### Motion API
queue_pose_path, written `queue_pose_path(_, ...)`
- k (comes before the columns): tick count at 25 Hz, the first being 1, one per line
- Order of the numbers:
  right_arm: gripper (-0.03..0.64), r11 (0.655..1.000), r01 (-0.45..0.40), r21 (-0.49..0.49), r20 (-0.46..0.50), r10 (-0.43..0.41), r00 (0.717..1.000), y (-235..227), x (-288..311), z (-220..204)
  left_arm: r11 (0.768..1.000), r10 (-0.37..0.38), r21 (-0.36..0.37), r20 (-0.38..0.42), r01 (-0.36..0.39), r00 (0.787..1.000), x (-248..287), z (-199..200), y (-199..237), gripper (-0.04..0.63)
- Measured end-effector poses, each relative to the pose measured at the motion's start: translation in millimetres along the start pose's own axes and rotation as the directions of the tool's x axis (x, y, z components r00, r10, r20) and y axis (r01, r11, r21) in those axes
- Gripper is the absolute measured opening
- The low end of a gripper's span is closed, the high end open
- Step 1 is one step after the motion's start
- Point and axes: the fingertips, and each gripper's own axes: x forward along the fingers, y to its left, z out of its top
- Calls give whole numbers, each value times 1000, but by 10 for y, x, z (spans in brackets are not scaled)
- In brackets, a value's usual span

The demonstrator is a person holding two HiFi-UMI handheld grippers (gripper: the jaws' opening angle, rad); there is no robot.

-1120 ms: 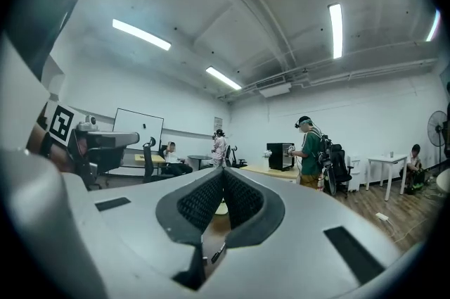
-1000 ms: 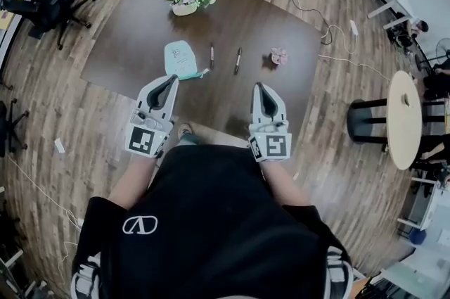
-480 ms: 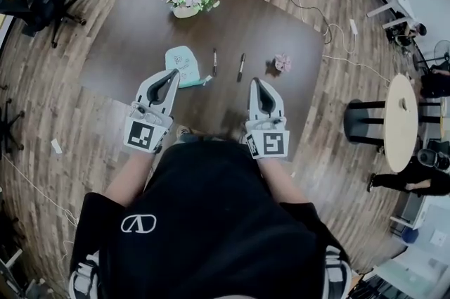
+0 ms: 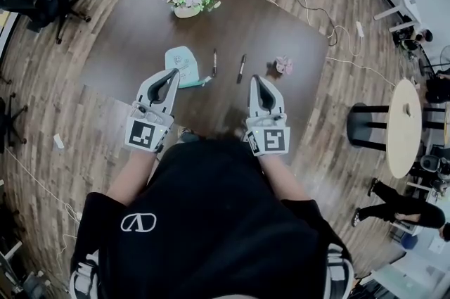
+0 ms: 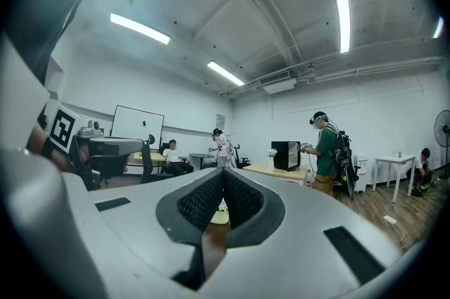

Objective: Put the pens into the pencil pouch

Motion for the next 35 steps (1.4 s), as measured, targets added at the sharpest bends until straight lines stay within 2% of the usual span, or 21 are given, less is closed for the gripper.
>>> queue_pose_path(5, 0, 1000, -6, 2, -8, 6, 1000, -32, -8, -27, 1000, -7, 2, -11, 7, 1000, 36, -44, -28, 3)
queue_pose_path(7, 0, 1000, -6, 1, -11, 6, 1000, -53, -7, -43, 996, -61, 53, -73, 65, 995, 84, -176, -79, 3)
queue_pose_path(8, 0, 1000, -6, 1, -13, 6, 1000, -66, -8, -51, 989, -95, 97, -129, 107, 987, 127, -275, -117, 30)
queue_pose_path(10, 0, 1000, -3, 0, -17, 3, 1000, -89, -18, -65, 966, -134, 186, -238, 180, 962, 222, -453, -175, 284)
queue_pose_path(11, 0, 1000, -2, -1, -20, 2, 1000, -102, -25, -74, 953, -138, 226, -277, 204, 951, 263, -516, -184, 352)
queue_pose_path(14, 0, 1000, 1, 0, -24, -1, 1000, -164, -38, -98, 910, -139, 320, -364, 264, 921, 347, -697, -161, 374)
queue_pose_path(17, 0, 1000, 9, 5, -30, -9, 999, -230, -35, -129, 878, -146, 355, -439, 321, 886, 426, -911, -95, 382)
queue_pose_path(21, 0, 1000, 18, 8, -49, -18, 999, -292, -52, -206, 850, -156, 348, -550, 395, 820, 468, -1301, -4, 393)
queue_pose_path(30, 0, 999, 50, 14, -100, -49, 994, -411, -214, -384, 771, -191, 277, -759, 574, 623, 359, -2489, 31, 393)
queue_pose_path(33, 0, 998, 60, 11, -122, -59, 991, -452, -274, -436, 758, -207, 231, -802, 610, 560, 302, -2844, 25, 393)
queue_pose_path(35, 0, 998, 69, 16, -130, -66, 989, -473, -298, -455, 757, -222, 187, -828, 626, 516, 241, -3077, 28, 393)
